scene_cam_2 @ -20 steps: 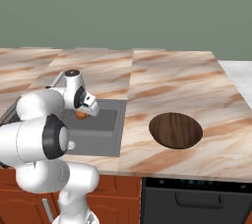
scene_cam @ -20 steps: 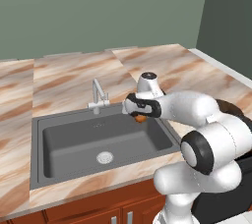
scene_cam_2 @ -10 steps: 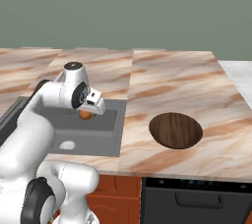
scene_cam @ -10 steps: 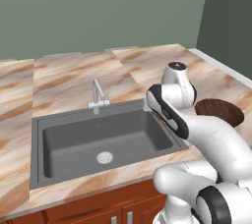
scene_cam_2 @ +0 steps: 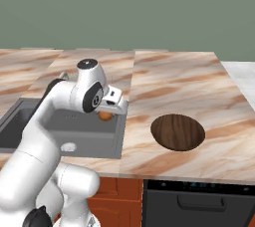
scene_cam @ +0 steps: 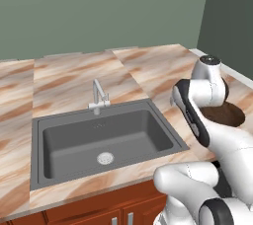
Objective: Pick the potatos from the cabinet and place them in one bowl. Pick the tangerine from the sink and place it in the other bowl.
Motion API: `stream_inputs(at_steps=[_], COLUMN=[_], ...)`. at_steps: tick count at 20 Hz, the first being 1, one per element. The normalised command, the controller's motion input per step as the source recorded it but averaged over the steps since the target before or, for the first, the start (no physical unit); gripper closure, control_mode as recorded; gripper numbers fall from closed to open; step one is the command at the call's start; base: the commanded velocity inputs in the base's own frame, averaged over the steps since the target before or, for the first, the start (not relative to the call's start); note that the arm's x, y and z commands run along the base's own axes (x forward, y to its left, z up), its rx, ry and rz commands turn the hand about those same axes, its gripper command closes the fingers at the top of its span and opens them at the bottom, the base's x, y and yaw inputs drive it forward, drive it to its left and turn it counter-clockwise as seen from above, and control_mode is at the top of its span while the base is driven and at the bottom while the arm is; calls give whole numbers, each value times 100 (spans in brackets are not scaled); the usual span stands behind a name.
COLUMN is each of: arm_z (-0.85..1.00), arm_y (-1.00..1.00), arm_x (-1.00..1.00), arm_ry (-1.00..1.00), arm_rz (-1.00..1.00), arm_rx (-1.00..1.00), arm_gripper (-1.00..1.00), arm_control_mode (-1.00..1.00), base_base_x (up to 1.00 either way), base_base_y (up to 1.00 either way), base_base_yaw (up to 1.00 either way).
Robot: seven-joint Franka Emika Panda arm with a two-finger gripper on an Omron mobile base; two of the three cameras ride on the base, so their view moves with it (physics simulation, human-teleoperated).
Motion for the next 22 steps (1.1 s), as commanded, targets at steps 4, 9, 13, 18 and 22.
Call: stream_inputs(at_steps=[4,9,13,18,22], arm_z=[61,20,-9,-48,-64], arm_y=[-99,-83,-73,-45,-28], arm_x=[0,10,2,9,34], arm_ry=[0,7,6,0,0], arm_rz=[0,0,0,0,0], arm_rx=[0,0,0,0,1], arm_gripper=[100,100,100,100,100], arm_control_mode=[-100,-100,-100,-100,-100], base_base_x=[0,0,0,0,0], base_base_y=[0,0,0,0,0], base_base_yaw=[0,0,0,0,0])
